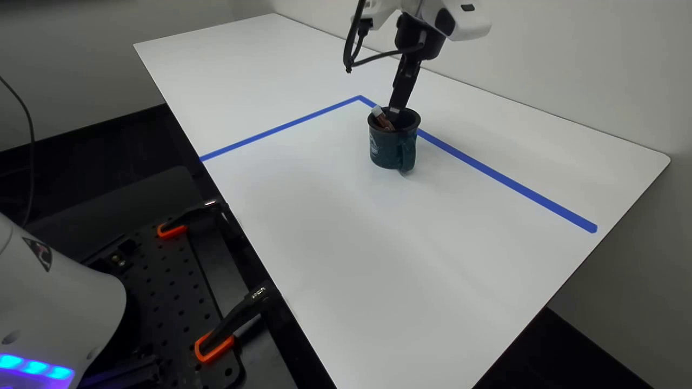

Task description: Remove the marker from the cup

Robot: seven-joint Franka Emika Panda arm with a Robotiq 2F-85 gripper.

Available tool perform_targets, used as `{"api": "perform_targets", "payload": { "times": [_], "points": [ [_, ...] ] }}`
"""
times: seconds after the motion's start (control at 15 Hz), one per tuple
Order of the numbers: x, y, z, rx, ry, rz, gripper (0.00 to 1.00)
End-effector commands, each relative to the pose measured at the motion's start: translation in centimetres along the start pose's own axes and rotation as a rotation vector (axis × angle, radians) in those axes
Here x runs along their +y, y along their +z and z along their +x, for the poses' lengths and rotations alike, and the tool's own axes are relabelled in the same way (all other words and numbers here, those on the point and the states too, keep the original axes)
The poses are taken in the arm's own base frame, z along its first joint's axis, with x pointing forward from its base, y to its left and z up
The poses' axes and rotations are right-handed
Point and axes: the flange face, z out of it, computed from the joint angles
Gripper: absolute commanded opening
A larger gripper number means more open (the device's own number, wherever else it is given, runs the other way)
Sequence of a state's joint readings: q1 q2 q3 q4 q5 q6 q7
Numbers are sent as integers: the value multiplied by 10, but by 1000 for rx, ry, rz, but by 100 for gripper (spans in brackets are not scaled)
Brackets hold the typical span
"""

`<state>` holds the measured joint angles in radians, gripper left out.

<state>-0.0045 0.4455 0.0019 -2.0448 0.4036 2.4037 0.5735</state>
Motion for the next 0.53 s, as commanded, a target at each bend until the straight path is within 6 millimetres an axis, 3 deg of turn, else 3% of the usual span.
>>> {"api": "perform_targets", "payload": {
  "times": [0.0,0.2,0.47],
  "points": [
    [-9,5,5,-24,-5,-17,93],
    [-3,11,5,-41,7,-31,77],
    [0,14,5,-48,17,-36,45]
  ]
}}
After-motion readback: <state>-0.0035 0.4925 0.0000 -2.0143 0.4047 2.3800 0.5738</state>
